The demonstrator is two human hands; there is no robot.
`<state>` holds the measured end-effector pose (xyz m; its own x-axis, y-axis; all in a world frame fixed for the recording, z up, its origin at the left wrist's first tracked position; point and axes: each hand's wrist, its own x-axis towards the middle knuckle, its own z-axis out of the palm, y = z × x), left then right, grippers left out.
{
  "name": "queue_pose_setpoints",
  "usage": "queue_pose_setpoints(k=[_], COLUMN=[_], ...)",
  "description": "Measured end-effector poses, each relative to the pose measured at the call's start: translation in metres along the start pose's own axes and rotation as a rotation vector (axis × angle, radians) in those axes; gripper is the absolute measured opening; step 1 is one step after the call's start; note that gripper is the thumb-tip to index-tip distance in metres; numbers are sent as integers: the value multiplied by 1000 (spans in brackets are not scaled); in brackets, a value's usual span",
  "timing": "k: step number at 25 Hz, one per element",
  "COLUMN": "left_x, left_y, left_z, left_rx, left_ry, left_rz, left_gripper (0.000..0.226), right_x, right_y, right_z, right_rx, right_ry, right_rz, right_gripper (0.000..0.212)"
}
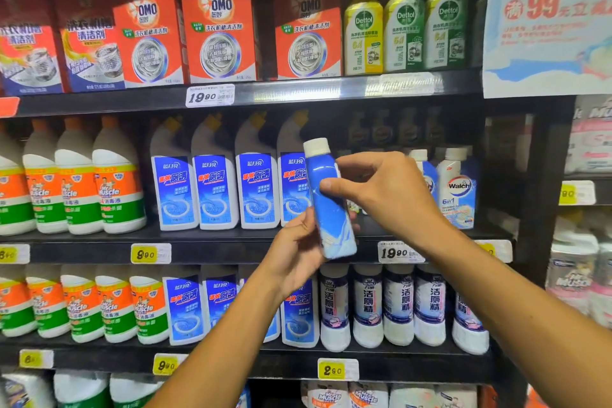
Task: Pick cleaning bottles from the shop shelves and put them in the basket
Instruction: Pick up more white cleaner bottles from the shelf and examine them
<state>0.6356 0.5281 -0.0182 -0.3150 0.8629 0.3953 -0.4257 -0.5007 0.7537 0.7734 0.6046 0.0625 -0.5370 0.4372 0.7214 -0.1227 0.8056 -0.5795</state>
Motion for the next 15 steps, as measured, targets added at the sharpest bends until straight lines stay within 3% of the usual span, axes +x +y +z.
queue_pose_setpoints(k=[5, 12, 15], left_x=[1, 3, 7], left_y=[0, 13, 10], left_z=[-1, 8, 10], left_rx=[0, 445, 577], left_ry=[-38, 189, 246], left_rz=[0, 177, 216], left_gripper=[36, 25, 24], right_x=[-3, 9, 9], right_y=[-6, 27, 40], right_z=[-2, -24, -21], right_rx=[-98, 503, 614], right_ry=[33, -265, -280], right_rz=[-57, 250, 277], right_gripper=[23, 27, 30])
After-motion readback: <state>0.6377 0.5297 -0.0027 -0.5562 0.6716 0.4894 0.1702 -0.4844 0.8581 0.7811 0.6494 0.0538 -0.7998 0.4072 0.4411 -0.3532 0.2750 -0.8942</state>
